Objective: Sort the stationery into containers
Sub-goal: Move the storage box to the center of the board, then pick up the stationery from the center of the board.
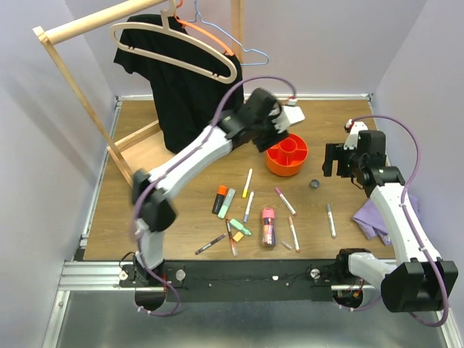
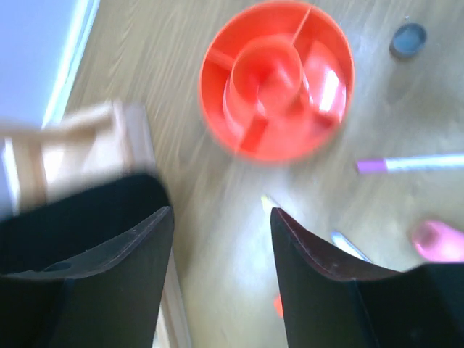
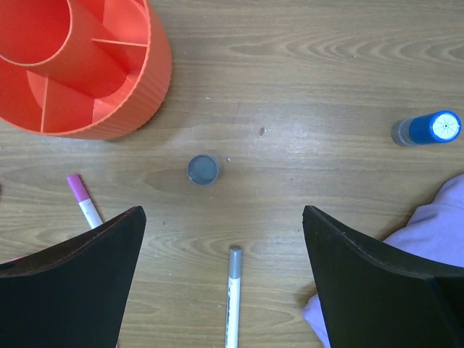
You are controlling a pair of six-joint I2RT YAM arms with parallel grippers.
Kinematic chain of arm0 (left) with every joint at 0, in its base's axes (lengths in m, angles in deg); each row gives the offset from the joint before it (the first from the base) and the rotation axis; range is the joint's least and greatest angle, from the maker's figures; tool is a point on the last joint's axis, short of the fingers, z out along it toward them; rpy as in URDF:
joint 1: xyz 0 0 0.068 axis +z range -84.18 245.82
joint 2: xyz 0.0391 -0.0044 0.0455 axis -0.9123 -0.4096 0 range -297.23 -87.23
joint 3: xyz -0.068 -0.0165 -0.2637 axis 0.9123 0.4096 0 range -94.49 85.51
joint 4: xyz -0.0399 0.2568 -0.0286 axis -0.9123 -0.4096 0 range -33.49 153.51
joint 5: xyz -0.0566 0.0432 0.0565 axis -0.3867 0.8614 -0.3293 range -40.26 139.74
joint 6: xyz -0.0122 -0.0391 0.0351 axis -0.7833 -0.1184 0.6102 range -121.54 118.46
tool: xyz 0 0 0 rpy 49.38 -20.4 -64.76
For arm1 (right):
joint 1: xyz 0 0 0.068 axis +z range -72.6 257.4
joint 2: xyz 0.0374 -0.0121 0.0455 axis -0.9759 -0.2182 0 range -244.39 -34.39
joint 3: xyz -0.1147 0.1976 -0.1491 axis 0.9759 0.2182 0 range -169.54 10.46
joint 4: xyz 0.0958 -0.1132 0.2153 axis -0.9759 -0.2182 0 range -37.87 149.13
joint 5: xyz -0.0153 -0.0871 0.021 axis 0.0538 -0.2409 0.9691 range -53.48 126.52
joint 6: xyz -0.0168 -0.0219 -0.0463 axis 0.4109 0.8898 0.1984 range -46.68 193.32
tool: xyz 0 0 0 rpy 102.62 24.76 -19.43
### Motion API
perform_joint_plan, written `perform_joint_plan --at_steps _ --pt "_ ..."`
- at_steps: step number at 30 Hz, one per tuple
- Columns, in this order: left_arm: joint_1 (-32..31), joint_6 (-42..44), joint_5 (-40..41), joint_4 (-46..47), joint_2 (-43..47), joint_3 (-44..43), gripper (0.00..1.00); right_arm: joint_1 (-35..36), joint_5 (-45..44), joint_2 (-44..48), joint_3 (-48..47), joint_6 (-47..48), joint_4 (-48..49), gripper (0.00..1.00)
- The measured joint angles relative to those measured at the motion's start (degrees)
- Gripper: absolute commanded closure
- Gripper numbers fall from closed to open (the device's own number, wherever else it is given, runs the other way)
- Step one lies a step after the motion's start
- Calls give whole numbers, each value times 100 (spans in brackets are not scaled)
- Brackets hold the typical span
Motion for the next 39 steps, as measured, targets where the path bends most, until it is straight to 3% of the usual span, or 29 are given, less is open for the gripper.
perform_joint_plan --at_steps 7,10,14,19,24,39 --pt "-50 -1539 1349 492 3423 3770 39 0 28 155 63 -155 -4 5" --pt "153 -2144 1679 407 3770 4830 40 0 59 151 63 -229 -4 5" --pt "667 -2758 1690 348 3244 5781 42 0 81 146 63 -286 -4 5" --pt "1005 -3077 1641 339 3093 5993 41 0 81 155 63 -295 -4 5" --pt "999 -3171 1423 490 2918 5873 37 0 79 262 87 -297 -7 5" --pt "907 -3318 455 697 1840 5270 40 0 76 302 243 -291 0 5"
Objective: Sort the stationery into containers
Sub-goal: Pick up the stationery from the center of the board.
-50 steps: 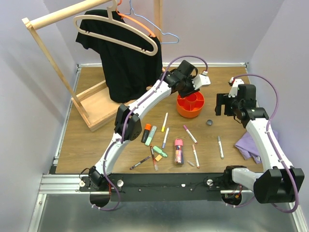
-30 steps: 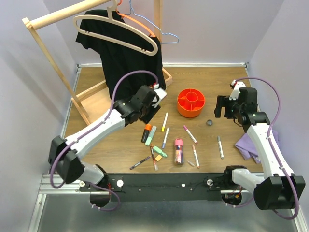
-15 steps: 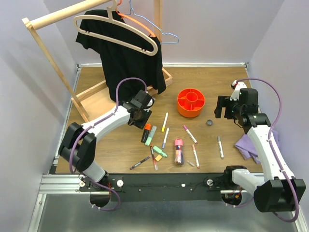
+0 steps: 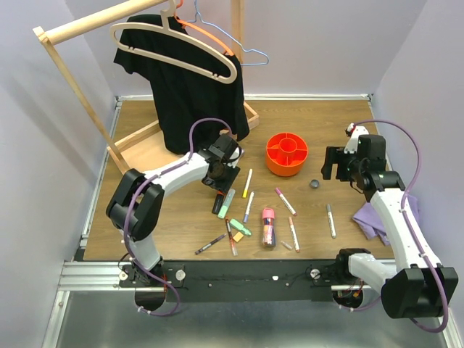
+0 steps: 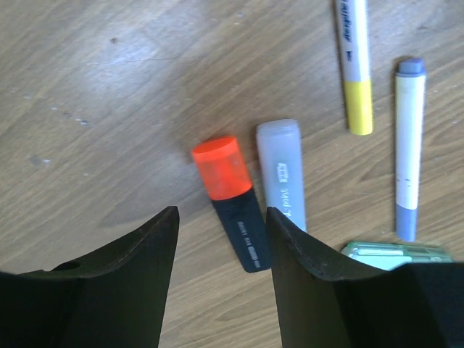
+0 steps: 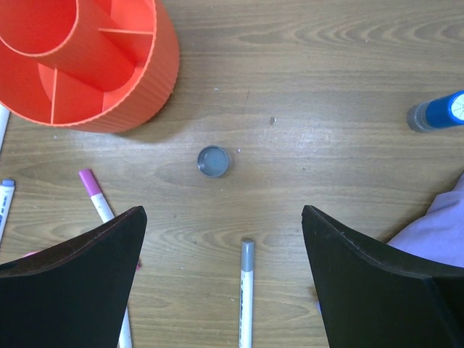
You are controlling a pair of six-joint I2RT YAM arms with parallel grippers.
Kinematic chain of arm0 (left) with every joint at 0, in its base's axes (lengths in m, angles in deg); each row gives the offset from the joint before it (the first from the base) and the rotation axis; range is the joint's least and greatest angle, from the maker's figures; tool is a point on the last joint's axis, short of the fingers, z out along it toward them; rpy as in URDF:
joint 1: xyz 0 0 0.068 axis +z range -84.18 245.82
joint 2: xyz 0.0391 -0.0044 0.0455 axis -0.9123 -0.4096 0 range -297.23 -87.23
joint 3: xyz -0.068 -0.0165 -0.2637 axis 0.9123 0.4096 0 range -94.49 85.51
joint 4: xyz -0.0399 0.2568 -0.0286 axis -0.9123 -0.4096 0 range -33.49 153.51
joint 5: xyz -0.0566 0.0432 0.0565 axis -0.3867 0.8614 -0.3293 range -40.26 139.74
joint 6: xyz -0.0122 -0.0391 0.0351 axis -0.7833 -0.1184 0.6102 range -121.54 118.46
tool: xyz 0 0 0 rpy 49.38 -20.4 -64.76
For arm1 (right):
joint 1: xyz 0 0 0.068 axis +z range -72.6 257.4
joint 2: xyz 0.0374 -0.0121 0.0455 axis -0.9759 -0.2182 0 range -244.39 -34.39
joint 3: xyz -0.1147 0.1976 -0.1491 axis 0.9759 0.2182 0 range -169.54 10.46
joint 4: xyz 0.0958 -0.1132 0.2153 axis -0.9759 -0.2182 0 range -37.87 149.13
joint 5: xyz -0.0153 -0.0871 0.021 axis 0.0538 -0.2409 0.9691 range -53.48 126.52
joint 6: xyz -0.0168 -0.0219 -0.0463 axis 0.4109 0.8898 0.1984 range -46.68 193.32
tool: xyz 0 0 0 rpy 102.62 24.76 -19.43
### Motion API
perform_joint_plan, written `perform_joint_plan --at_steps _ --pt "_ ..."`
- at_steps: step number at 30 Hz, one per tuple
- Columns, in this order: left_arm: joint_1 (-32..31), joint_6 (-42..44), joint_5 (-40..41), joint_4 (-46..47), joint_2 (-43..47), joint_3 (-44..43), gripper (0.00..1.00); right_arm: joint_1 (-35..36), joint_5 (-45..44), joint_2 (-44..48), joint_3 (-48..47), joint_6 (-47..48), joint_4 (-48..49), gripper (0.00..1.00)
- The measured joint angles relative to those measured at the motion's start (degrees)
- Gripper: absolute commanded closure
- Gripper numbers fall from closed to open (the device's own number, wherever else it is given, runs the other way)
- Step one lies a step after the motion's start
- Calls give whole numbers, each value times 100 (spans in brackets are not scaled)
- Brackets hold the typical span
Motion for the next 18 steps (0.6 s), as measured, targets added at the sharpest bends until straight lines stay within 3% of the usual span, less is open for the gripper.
perform_joint_plan --at_steps 18 --pt "-133 -125 -26 70 -597 -299 48 -11 -2 4 184 -2 -2 5"
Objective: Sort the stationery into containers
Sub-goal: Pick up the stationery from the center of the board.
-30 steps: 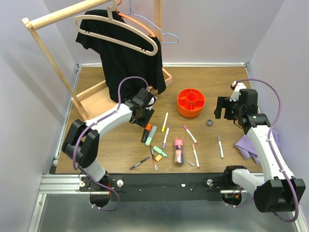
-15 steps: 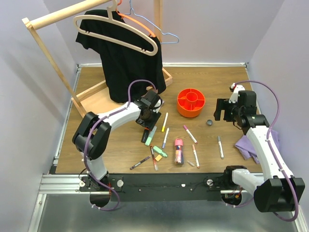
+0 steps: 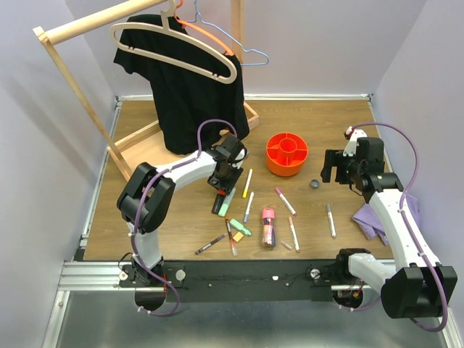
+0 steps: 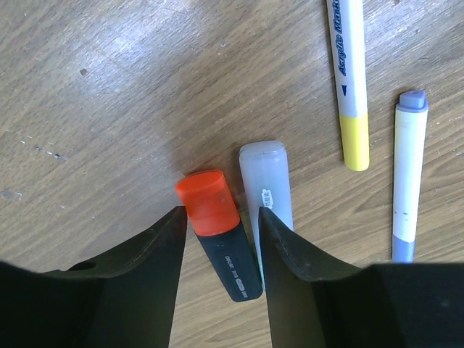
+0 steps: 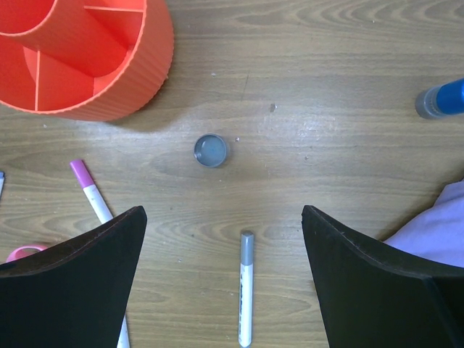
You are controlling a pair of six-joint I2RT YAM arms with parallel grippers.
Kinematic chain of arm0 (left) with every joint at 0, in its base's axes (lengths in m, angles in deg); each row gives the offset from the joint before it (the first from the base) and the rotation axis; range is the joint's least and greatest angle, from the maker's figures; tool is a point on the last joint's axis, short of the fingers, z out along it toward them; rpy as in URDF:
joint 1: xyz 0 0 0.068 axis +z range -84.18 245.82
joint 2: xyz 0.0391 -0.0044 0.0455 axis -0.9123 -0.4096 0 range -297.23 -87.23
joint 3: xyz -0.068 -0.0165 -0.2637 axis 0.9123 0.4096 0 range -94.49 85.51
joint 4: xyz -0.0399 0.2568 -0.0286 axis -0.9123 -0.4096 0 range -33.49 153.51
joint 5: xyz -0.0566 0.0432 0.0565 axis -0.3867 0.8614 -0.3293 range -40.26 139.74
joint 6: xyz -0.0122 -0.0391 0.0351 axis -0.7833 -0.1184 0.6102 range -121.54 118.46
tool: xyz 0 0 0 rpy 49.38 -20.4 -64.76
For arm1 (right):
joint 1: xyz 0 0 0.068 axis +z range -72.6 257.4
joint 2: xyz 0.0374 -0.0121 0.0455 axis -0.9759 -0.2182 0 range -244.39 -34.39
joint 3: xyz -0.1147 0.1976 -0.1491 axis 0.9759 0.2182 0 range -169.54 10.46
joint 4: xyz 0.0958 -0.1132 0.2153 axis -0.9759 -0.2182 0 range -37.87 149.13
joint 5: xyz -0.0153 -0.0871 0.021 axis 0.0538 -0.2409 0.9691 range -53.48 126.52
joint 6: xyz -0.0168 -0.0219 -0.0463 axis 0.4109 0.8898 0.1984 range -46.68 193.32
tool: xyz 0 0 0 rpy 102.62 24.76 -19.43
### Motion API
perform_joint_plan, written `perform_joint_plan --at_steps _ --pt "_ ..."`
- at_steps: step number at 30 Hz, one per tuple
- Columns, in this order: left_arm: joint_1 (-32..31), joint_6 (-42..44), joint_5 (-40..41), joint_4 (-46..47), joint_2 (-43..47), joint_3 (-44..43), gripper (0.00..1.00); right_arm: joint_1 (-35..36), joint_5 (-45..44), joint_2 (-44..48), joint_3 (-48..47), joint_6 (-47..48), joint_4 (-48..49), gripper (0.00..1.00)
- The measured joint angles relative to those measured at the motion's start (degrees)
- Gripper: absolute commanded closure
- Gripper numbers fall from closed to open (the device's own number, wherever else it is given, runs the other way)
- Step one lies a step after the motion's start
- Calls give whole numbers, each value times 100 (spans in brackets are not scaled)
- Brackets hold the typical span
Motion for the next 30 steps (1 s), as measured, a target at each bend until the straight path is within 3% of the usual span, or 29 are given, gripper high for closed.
perform_joint_plan --at_steps 22,28,30 --pt "188 -42 0 39 203 293 47 -2 2 0 44 -4 11 5" --pt "188 -57 0 37 -68 188 55 -120 7 0 81 -7 15 5" --pt "188 -74 2 35 -79 190 64 -151 7 0 83 -7 17 5"
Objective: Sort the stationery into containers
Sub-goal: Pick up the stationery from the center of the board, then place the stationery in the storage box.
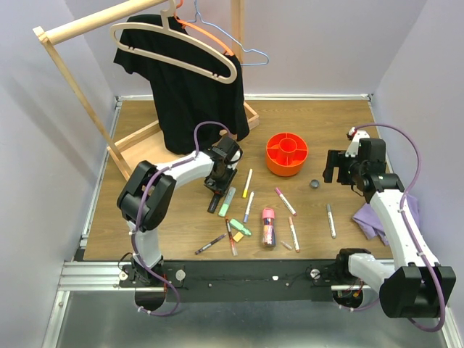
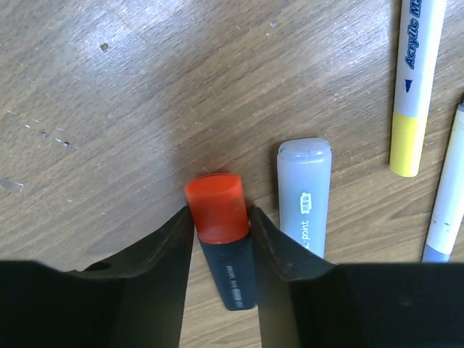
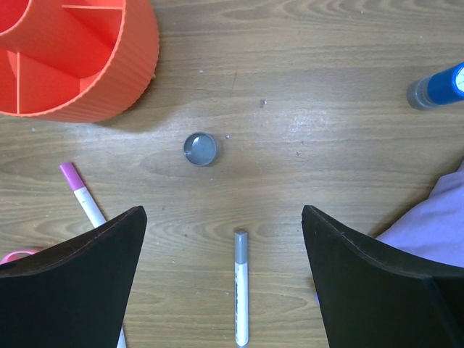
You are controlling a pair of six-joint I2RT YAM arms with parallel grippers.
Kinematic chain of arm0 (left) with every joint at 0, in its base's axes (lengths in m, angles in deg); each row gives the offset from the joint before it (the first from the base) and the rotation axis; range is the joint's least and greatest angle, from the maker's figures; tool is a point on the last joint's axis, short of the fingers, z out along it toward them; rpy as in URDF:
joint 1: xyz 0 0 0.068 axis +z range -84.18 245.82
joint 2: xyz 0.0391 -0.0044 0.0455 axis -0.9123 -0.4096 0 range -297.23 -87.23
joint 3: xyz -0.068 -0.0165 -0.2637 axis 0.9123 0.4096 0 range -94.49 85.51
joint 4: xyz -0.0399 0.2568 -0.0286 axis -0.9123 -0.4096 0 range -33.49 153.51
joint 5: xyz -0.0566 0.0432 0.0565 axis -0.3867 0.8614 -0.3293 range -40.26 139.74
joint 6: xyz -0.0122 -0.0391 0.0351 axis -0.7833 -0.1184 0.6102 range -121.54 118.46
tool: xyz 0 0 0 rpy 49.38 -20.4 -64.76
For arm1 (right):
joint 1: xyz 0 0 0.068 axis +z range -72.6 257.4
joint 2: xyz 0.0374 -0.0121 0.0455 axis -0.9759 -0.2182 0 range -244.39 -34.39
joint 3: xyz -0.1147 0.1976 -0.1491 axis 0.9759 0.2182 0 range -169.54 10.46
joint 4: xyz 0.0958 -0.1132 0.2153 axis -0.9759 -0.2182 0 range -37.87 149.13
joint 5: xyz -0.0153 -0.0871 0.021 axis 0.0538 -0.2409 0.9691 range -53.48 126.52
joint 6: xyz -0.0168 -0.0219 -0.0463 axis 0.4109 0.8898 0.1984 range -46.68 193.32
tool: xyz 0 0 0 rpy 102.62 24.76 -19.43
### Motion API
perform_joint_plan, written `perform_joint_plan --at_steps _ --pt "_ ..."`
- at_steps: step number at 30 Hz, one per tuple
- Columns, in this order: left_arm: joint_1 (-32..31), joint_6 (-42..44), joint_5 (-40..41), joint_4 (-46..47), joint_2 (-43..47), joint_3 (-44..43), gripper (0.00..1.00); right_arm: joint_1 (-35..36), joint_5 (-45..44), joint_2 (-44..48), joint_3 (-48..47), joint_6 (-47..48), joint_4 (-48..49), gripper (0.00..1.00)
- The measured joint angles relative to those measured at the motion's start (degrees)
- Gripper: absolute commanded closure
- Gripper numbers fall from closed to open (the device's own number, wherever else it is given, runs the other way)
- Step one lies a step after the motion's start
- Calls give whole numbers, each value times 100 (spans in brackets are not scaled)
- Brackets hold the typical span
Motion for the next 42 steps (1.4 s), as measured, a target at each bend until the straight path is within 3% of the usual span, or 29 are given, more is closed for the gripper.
perform_joint_plan --at_steps 2,3,7,12,18,21,25,27,31,38,42 --pt "0 -20 0 7 2 9 73 -2 0 2 0 2 7 5" --pt "0 -28 -2 22 20 26 82 0 2 2 0 2 4 5" --pt "0 -28 -46 59 109 125 99 -2 0 2 0 2 4 5" --pt "2 11 -181 -160 417 140 100 -4 -2 2 0 7 4 5" --pt "-11 92 -885 -444 1620 -389 100 -11 -2 2 0 9 4 5" --pt "-52 249 -1397 452 2264 -435 100 -11 -2 2 0 11 24 5" --pt "-142 546 -2140 2826 2946 345 100 -11 0 2 0 28 61 5" --pt "-179 686 -2409 3803 2730 459 100 -11 0 0 -2 35 81 5" --pt "-208 857 -2730 4933 1447 -280 100 -11 0 -33 -7 76 107 5" --pt "-186 1067 -2769 5646 -190 -1523 100 -13 -2 -63 -9 164 188 5" --pt "-184 1082 -2758 5814 -568 -1897 100 -13 -2 -63 -9 162 205 5"
